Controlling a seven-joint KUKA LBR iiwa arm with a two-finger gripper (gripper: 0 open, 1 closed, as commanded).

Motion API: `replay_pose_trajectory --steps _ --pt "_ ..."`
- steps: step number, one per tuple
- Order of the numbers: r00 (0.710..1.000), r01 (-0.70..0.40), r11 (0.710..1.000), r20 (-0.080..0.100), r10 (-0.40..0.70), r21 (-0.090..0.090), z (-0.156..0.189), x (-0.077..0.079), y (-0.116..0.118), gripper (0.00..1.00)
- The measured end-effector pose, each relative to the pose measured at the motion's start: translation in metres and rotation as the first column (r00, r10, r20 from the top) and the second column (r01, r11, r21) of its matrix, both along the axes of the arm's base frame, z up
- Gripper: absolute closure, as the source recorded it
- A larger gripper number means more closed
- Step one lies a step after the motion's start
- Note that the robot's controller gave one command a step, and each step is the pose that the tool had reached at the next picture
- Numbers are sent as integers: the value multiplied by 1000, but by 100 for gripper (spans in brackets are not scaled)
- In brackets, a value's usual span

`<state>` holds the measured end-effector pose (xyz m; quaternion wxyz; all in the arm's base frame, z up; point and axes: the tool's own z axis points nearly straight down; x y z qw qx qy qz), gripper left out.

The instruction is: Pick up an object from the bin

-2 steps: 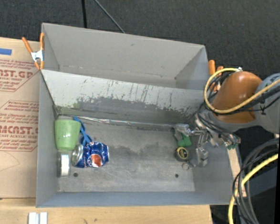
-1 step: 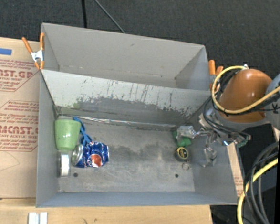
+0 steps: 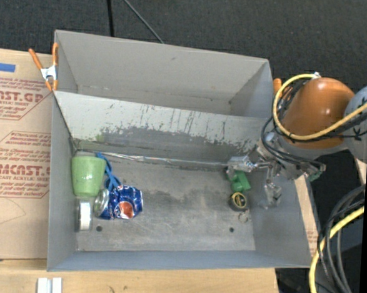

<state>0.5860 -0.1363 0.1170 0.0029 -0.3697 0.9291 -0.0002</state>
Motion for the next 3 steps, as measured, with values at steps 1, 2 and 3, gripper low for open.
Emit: replay_pose_trajectory --steps 1,2,3 --pt "963 -271 963 2 271 6 -18 2 -3 0" --pt "958 -286 958 4 286 10 -46 1 11 0" --pt "959 -285 959 3 285 4 -45 1 7 100"
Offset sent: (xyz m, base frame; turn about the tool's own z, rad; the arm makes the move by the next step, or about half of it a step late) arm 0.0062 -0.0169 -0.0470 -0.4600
